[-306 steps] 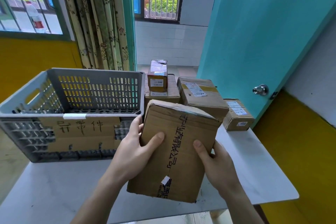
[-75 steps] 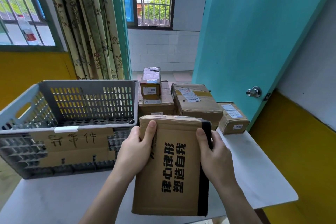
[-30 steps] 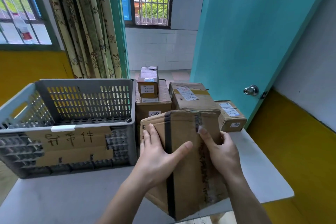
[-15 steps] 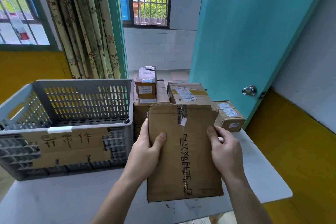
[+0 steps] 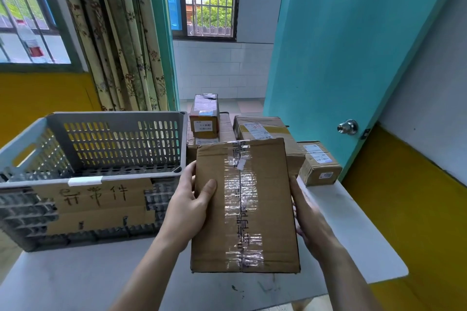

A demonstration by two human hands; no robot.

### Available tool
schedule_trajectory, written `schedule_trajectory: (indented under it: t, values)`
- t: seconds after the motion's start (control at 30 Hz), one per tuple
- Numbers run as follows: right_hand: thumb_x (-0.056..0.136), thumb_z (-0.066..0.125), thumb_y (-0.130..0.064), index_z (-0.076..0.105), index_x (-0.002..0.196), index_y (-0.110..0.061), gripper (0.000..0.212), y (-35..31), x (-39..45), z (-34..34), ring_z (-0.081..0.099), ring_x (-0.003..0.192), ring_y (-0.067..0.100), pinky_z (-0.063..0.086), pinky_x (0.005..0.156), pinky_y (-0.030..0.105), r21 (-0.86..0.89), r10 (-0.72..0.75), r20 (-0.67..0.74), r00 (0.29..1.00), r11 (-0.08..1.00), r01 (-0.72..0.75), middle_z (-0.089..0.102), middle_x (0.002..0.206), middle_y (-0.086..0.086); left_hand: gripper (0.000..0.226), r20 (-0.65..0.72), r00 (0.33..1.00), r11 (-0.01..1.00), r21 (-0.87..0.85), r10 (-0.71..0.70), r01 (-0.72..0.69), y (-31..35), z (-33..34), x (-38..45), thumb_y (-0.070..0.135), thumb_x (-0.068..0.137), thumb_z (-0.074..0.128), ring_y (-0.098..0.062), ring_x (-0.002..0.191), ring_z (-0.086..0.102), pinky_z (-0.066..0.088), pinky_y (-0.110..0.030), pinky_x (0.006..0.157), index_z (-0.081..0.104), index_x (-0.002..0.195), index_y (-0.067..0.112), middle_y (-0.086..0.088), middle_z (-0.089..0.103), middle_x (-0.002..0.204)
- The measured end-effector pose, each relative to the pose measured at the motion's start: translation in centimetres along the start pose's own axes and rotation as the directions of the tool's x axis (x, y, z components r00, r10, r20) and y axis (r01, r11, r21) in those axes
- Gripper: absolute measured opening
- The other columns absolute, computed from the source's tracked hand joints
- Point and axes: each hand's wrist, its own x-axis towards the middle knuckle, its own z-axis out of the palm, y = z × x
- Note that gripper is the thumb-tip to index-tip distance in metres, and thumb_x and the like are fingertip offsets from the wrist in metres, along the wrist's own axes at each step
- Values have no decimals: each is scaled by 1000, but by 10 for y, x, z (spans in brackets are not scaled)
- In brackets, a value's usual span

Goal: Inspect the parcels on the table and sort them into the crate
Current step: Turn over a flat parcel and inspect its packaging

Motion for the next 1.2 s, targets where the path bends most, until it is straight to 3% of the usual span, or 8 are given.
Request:
schedule_trajectory:
  t: [0.23,0.33,0.43,0.57,0.77,0.9,1.07,1.2]
  values:
    - [53,51,-102,68,113,-33,94,2,0,2,67,108,21,52,99,49,-75,88,-11,996,993,-88,75,109,-3,58,-30,995,988,128,90,-86,1,-5,4,27,102,63,-13,125,63,52,-47,107,39,144,59,11,60,143]
    - [57,57,-96,70,108,-24,89,5,-1,4,68,101,18,57,82,38,-73,49,-84,995,996,-55,76,104,-2,52,-16,991,927,356,131,-117,3,-1,4,44,102,58,-18,156,25,22,-40,127,40,151,50,0,29,168]
    - [71,65,-75,62,116,-23,70,5,-3,7,73,95,18,59,72,33,19,32,-115,993,999,-30,76,103,1,109,65,996,869,486,63,-87,5,7,-1,95,75,39,-14,160,-5,6,-43,129,17,164,35,1,-2,174]
    - [68,70,-71,52,113,-30,64,4,-7,12,74,93,17,61,69,34,14,-5,-129,992,1000,7,74,106,1,154,95,994,860,510,-58,1,8,5,-2,113,42,23,-13,159,-9,2,-44,130,1,166,24,4,-6,174]
    - [78,69,-66,56,105,-30,46,1,-8,15,73,95,16,61,86,46,-72,-140,-242,960,989,126,74,103,-4,86,89,996,957,288,2,-28,17,4,-8,66,87,62,-19,143,47,40,-48,118,26,160,37,7,44,160]
    - [94,53,-62,66,108,-27,40,-13,-13,17,65,97,11,55,91,37,-205,-181,-270,946,970,127,70,100,-8,41,30,991,978,173,-127,121,16,-1,0,55,94,62,-22,105,70,61,-50,89,47,124,32,-2,67,123]
    - [95,46,-65,67,95,-16,54,-21,-17,24,66,90,22,56,87,46,-186,-160,-234,959,975,118,72,92,10,59,-48,985,975,144,-167,172,18,4,-4,74,87,56,-21,102,67,59,-39,76,44,116,24,-5,63,117]
    - [97,47,-60,60,97,-12,50,-25,-19,30,61,85,16,52,82,40,-182,-152,-228,962,977,111,67,92,6,44,-80,987,977,151,-143,153,16,4,-4,69,92,54,-21,99,67,61,-46,82,45,103,27,-6,64,112]
